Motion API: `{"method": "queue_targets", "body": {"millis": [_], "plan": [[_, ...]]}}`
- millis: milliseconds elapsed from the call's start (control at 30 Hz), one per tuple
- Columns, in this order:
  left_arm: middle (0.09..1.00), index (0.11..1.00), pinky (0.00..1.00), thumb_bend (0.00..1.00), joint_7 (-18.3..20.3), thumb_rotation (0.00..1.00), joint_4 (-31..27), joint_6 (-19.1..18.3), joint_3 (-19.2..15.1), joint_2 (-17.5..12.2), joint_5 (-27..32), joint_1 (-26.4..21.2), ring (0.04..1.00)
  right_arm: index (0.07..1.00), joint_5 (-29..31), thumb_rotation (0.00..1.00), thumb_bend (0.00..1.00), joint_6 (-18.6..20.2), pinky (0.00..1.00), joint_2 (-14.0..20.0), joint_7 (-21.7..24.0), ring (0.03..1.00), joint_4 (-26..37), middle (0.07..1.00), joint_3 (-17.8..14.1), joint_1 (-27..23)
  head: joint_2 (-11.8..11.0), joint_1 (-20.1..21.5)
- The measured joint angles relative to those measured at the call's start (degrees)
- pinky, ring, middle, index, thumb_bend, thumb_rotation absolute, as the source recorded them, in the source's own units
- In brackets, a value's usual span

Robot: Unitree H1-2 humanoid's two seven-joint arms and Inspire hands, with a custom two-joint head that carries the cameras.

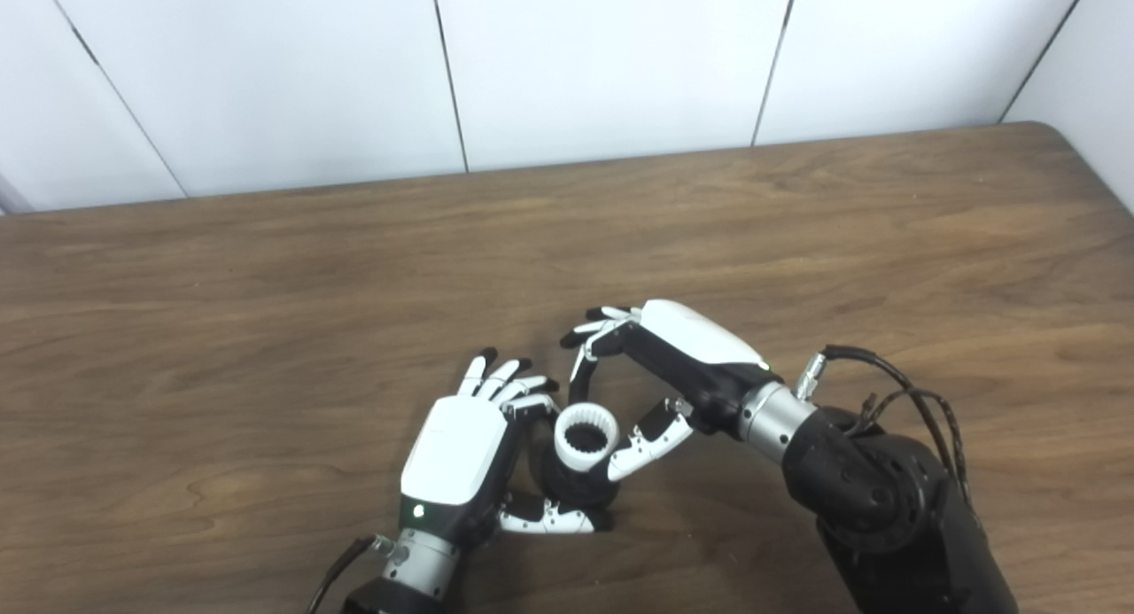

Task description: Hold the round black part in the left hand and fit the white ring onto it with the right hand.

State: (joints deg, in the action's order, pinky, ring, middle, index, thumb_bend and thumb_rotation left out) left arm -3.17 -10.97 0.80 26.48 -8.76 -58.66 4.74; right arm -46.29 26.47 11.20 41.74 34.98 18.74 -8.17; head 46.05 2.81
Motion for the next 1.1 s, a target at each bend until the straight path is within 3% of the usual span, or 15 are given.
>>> {"method": "queue_targets", "body": {"millis": [1100], "plan": [[0.789, 0.484, 1.00, 0.52, 1.0, 0.05, -0.7, -0.2, 0.4, 0.8, -0.4, 0.1, 0.901, 0.484, 1.0, 0.13, 0.52, 0.0, 1.00, 1.7, -1.3, 0.969, -1.6, 0.850, 1.5, 1.0, 0.4, 0.1]]}}
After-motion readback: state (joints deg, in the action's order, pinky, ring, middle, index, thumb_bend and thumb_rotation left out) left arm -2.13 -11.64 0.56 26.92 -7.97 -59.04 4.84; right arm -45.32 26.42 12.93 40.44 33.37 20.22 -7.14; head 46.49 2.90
